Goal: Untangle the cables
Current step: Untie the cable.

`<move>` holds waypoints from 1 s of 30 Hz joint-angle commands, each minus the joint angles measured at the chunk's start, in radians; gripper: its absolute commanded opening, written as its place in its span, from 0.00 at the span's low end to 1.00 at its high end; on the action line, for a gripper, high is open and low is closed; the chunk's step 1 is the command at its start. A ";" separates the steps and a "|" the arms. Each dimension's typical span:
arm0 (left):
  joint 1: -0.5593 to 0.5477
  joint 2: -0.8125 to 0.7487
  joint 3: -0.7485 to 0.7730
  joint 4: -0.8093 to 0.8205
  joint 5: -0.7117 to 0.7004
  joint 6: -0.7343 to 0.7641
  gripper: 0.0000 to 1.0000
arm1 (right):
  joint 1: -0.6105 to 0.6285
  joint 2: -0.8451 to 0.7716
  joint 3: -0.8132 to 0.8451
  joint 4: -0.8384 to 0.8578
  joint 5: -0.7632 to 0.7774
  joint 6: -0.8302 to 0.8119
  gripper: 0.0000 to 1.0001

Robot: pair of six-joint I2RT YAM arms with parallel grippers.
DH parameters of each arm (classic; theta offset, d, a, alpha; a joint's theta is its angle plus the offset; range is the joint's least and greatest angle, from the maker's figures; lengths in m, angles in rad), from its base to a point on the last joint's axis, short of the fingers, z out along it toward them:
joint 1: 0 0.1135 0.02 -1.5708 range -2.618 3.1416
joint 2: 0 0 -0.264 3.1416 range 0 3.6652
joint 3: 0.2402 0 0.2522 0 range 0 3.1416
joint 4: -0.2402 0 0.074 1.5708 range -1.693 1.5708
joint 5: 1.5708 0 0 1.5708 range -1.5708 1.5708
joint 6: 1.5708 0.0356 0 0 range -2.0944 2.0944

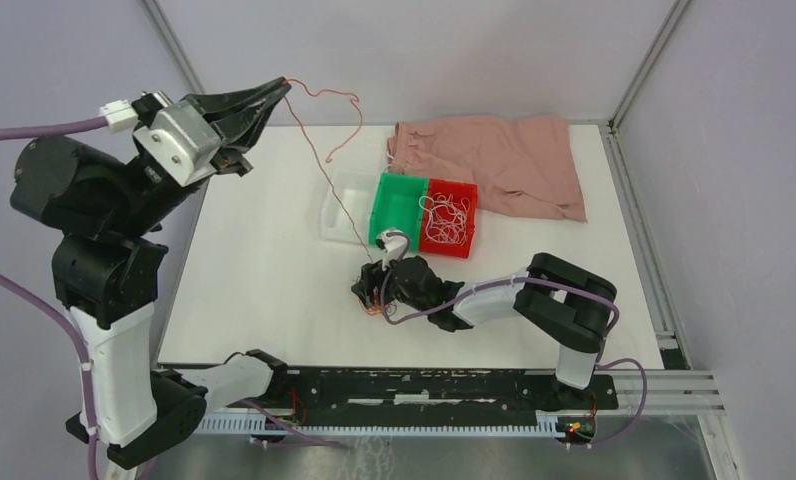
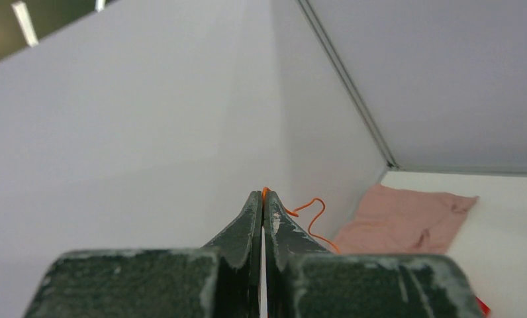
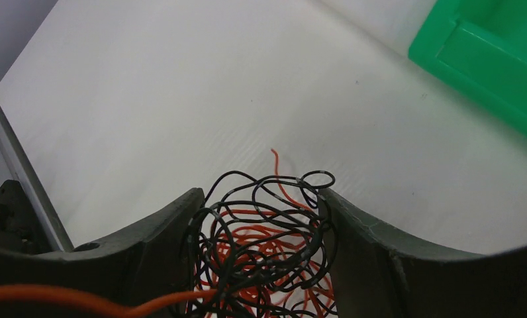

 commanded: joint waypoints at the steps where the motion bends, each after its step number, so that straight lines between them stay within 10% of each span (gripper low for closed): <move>1: -0.004 -0.003 0.084 0.193 -0.121 0.126 0.03 | -0.004 0.007 -0.018 0.095 0.040 0.059 0.70; 30: 0.003 0.054 0.115 1.100 -0.270 0.460 0.03 | 0.000 0.006 -0.122 0.172 0.066 0.144 0.91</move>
